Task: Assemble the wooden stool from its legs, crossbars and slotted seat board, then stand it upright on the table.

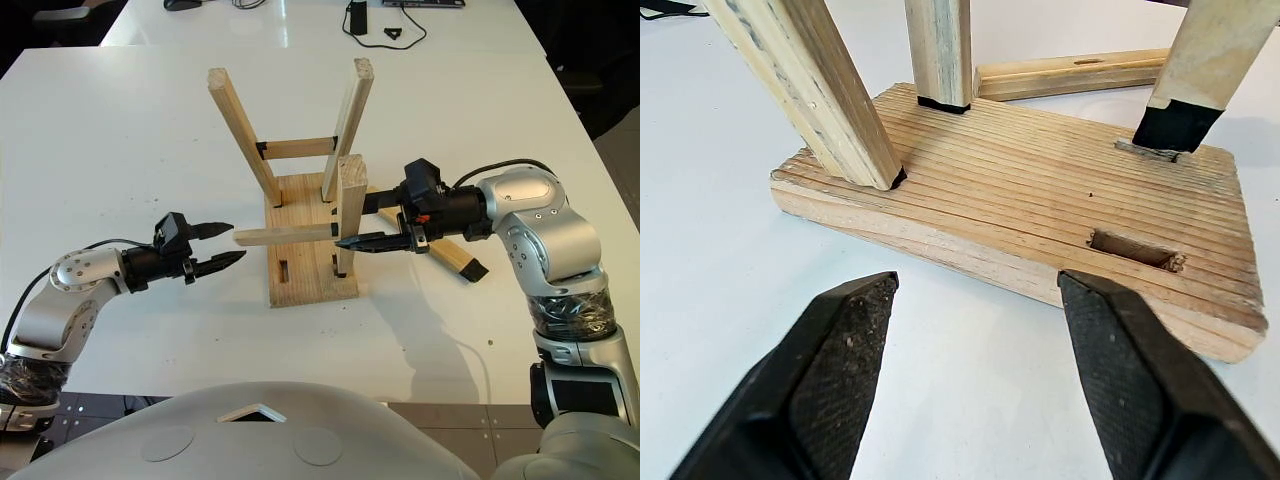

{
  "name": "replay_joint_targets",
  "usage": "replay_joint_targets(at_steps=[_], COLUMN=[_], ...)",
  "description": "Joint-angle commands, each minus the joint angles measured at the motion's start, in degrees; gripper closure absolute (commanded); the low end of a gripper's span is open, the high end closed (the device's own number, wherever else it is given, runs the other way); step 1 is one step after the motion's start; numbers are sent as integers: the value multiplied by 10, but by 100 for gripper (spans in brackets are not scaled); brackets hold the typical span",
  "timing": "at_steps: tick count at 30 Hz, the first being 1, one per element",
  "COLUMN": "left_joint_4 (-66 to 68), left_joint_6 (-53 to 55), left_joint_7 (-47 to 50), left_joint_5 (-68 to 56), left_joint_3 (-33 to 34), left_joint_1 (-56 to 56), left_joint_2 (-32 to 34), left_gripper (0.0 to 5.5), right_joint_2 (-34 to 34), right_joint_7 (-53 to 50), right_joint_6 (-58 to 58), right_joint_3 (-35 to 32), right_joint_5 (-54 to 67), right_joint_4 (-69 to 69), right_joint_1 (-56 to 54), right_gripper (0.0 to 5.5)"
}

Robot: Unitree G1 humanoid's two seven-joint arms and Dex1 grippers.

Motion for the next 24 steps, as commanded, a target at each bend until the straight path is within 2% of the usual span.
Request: replay_joint_targets(at_steps=[1, 15, 24], left_joint_4=[7, 24, 23], left_joint_6=[-3, -3, -4], left_joint_7=[-6, -24, -29], left_joint_5=[6, 12, 16], left_joint_3=[3, 2, 3], left_joint_1=[-11, -37, -32], left_joint_2=[1, 5, 6], left_gripper=[252, 252, 252], right_joint_2=[0, 29, -17], right_joint_7=[4, 10, 43], right_joint_6=[-7, -89, -139], right_joint_3=[0, 51, 59], right_joint_5=[0, -73, -100], right_joint_4=[-1, 82, 138], right_joint_1=[-12, -15, 24], right_gripper=[350, 350, 350])
